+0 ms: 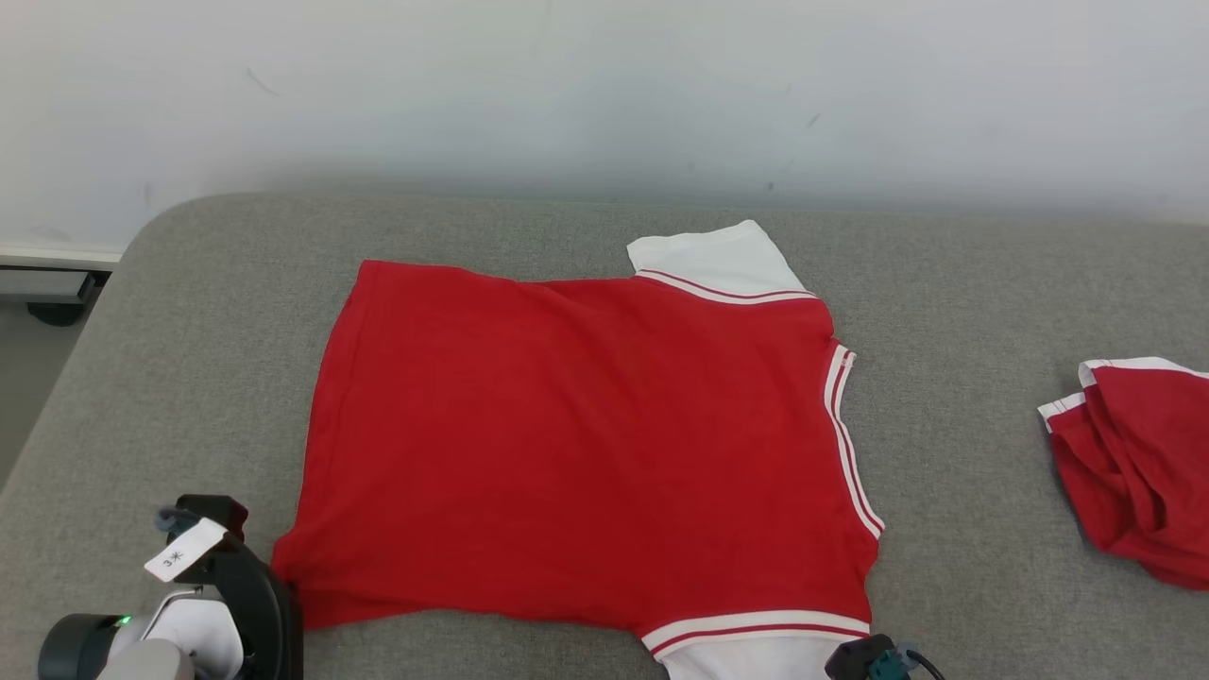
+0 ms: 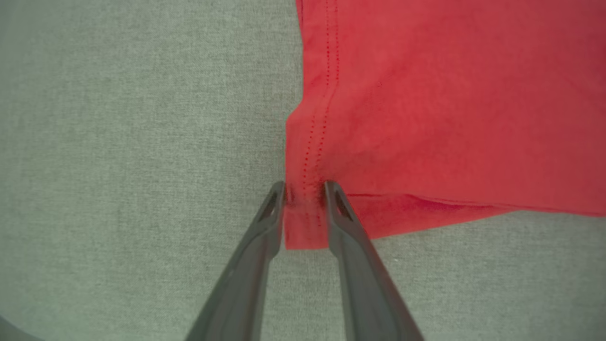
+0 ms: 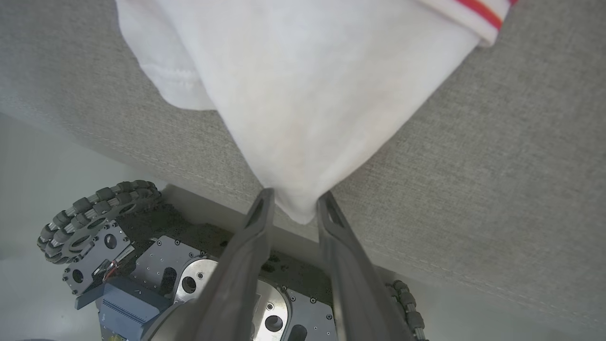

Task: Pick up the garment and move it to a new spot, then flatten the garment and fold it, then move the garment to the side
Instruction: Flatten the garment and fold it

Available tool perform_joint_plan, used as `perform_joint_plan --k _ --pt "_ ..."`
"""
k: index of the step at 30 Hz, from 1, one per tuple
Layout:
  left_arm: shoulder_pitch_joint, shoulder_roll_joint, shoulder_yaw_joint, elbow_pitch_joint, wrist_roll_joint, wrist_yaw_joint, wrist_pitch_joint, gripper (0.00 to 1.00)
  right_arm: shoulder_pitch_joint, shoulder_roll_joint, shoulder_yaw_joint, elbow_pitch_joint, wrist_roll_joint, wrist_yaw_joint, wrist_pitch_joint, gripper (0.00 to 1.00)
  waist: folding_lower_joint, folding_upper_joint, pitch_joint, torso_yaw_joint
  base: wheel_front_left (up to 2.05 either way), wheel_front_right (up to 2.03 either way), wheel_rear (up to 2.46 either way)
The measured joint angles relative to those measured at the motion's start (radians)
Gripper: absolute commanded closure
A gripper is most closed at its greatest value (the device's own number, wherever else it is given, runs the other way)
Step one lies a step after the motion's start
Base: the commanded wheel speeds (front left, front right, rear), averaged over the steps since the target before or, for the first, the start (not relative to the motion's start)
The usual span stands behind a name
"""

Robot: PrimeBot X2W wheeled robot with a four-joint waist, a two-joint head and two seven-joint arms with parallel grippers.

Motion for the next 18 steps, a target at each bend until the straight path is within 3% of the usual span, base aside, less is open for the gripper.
perform_joint_plan --k 2,3,4,5,18 --pt "0.001 -0.004 -0.002 0.005 -0.001 -0.007 0.001 0.76 0.0 0.0 0.0 0.0 0.0 0.0 0.0 0.65 0.0 0.0 0.0 0.0 0.0 0.0 0.0" --pt "0.002 -0.007 -0.005 0.007 -0.002 -0.007 0.001 0.91 0.0 0.0 0.0 0.0 0.0 0.0 0.0 0.76 0.0 0.0 0.0 0.0 0.0 0.0 0.0" --pt "0.004 -0.012 -0.009 0.009 -0.002 -0.007 0.001 0.99 0.0 0.0 0.0 -0.001 0.0 0.0 0.0 0.92 0.0 0.0 0.0 -0.001 0.0 0.0 0.0" --pt "0.004 -0.017 -0.013 0.01 -0.004 -0.008 0.001 1.0 0.0 0.0 -0.001 -0.002 0.0 0.0 -0.001 1.0 0.0 0.0 0.0 -0.001 0.0 0.0 0.0" --pt "0.004 -0.027 -0.013 -0.017 -0.009 -0.016 -0.044 1.0 0.019 0.003 -0.065 -0.115 0.111 0.021 -0.042 1.0 0.0 0.0 -0.022 0.008 0.0 0.0 0.0"
